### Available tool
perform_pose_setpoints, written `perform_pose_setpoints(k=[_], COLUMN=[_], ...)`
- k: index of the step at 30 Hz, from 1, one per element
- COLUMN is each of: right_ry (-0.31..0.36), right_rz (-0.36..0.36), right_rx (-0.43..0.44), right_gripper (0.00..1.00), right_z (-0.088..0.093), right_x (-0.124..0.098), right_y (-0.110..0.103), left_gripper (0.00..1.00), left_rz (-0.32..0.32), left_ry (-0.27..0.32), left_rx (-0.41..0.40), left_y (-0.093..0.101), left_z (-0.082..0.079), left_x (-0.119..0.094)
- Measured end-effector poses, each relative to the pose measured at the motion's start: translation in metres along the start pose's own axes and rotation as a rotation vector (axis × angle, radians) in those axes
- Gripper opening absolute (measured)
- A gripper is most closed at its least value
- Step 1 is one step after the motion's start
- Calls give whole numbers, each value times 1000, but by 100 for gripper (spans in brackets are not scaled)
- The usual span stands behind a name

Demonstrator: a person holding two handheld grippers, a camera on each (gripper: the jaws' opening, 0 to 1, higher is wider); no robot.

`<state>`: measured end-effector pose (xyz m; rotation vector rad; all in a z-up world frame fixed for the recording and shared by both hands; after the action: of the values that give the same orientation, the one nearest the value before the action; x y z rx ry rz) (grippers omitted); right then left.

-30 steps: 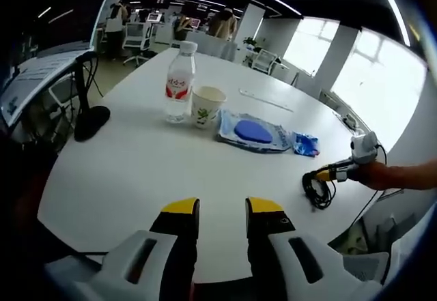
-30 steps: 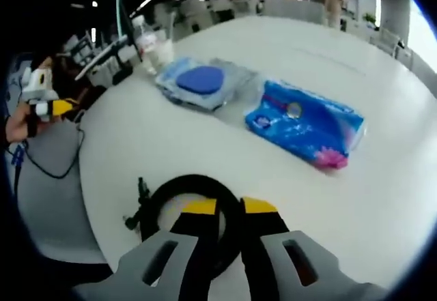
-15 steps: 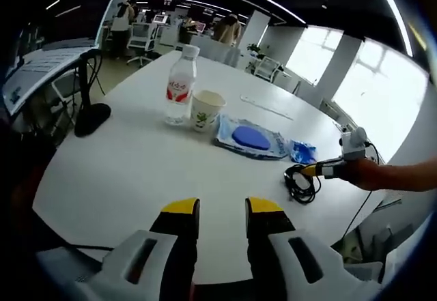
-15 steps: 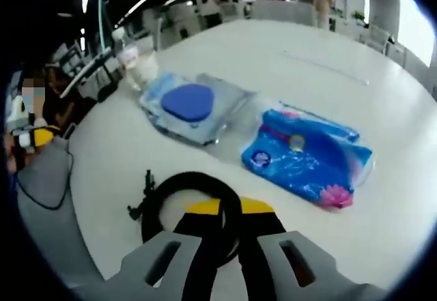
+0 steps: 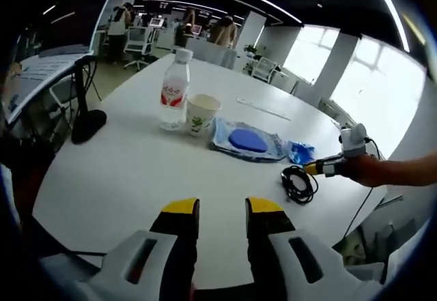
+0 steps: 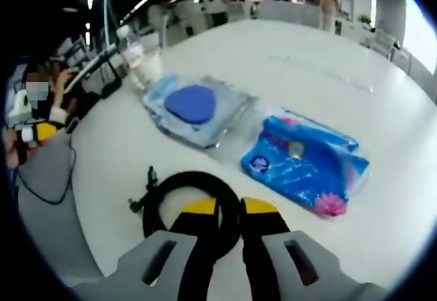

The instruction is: Arrange the tabletop items into an orderly group along one side of the table until the central work area is clear of visible clutter.

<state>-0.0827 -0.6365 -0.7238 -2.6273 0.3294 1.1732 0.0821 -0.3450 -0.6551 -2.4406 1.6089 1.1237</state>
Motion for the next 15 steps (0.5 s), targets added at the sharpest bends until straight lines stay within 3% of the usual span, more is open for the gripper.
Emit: perform_pose_setpoints(k=[2, 7, 15], right_ry=[27, 160, 200], right_rz=[2, 0, -2], right_rx=[-10, -101, -90], right_gripper=[13, 24, 36], right_z=[-6, -25, 0], right_x=[-6, -46, -94], right_y=[0, -11, -29], left_gripper=[25, 25, 28], left_rz=[0, -12, -15], left_ry=[2, 7, -2], left_rx=[3, 24, 86], left_y=[0, -2, -2], left_z=[-2, -6, -10], left_x=[1, 0, -2])
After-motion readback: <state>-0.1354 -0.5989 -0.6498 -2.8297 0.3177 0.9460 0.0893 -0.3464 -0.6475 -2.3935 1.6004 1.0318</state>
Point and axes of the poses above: the point that each gripper's makers call its tool centre point, and the gripper's own axes: x roughly forward along the fingers, y roughly to its right, z roughly out of its underside, the point moved 3 cm from there along -x, roughly backward along the fingers, and after that the axes turned 1 degree about z, right-handed, at the moved point
